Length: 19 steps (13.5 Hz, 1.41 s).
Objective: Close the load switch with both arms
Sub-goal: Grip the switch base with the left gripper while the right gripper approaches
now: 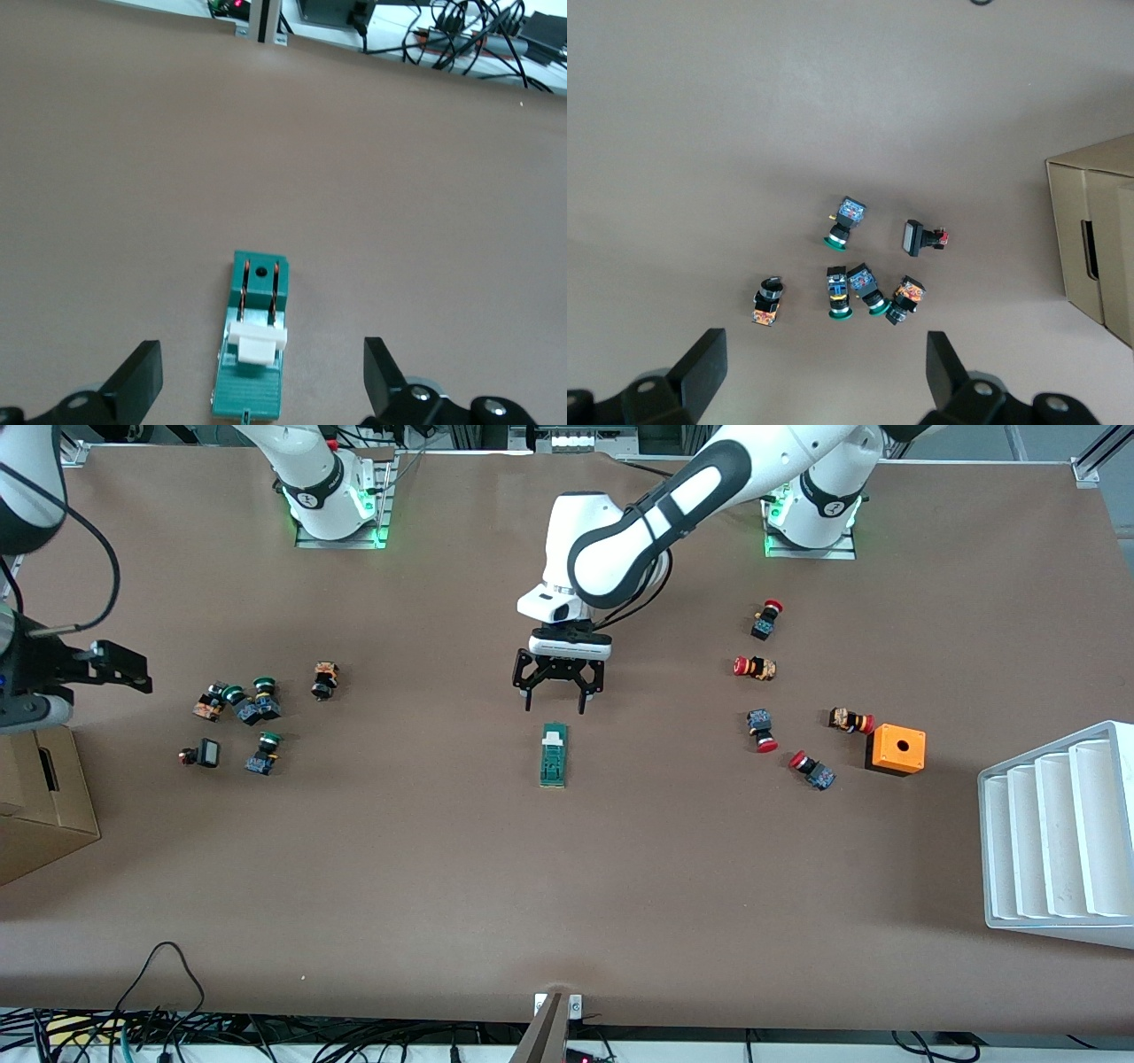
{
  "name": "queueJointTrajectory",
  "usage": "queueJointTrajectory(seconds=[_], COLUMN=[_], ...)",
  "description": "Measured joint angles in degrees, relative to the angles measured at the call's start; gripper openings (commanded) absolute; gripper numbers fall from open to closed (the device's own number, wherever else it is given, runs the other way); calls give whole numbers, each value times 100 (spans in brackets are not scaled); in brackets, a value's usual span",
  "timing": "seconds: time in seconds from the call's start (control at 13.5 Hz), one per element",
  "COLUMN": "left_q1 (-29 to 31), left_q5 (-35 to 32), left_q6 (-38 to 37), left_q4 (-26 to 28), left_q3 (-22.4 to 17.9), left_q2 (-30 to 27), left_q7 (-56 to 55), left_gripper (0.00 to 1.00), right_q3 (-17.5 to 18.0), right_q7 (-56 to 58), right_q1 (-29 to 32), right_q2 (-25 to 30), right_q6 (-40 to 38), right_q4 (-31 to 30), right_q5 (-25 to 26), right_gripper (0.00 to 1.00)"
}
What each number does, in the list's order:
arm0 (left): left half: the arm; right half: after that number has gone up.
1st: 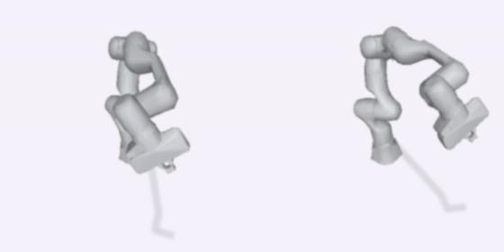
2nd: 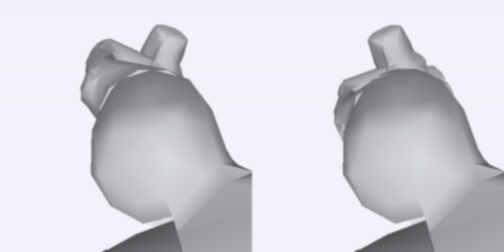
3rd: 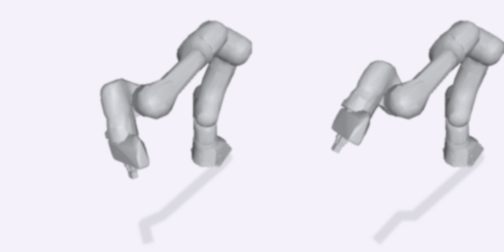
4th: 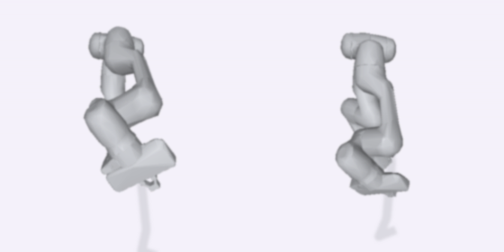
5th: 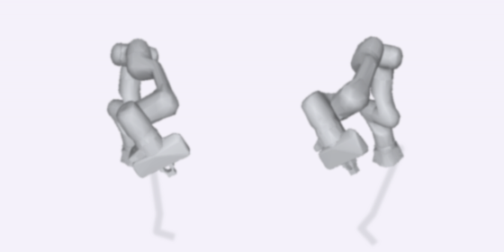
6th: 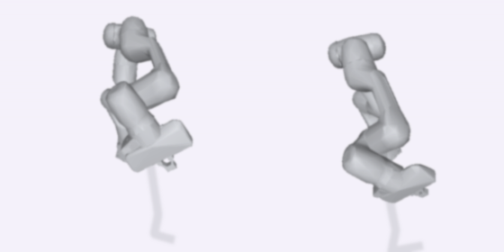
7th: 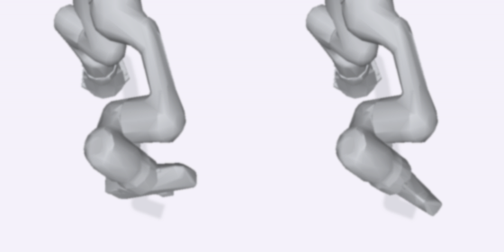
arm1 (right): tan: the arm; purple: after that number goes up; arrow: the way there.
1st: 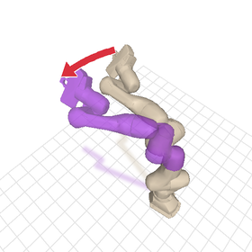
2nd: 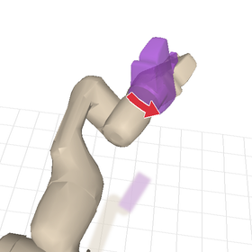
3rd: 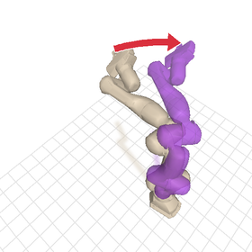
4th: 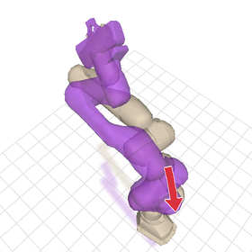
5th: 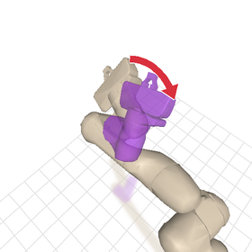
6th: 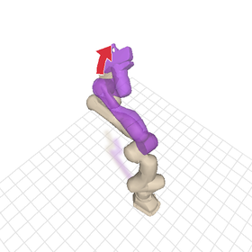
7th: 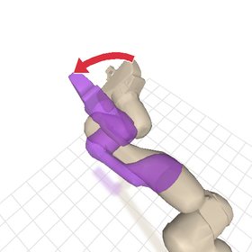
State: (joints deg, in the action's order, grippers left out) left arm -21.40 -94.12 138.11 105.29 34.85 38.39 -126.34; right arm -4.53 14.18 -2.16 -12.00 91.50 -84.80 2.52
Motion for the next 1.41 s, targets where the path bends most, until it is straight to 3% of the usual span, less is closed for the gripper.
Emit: queueJointTrajectory(seconds=[0.44,0.74,1.18,1.33,1.41], left_q1=[-217,-332,-1059,-1209,-1234], left_q5=[-1395,-1804,-1826,-1826,-1826], left_q6=[-860,-1235,-1449,-1485,-1500], left_q4=[-10,-63,-411,-421,-429], left_q3=[-14,-33,-574,-735,-755], left_q2=[688,1014,1261,1264,1265], left_q7=[-1044,-1370,-1427,-1470,-1483], left_gripper=[100,100,100,100,93], right_q3=[-2,12,75,77,76], right_q7=[261,-23,-2635,-3453,-3814], right_q1=[108,103,-677,-877,-934], right_q2=[-313,-493,-1047,-1158,-1177], right_q6=[105,567,1561,1802,1860], right_q4=[-74,-80,-88,-88,-88], right_q5=[-1,-353,-588,-916,-1099], right_gripper=[99,99,99,99,99])
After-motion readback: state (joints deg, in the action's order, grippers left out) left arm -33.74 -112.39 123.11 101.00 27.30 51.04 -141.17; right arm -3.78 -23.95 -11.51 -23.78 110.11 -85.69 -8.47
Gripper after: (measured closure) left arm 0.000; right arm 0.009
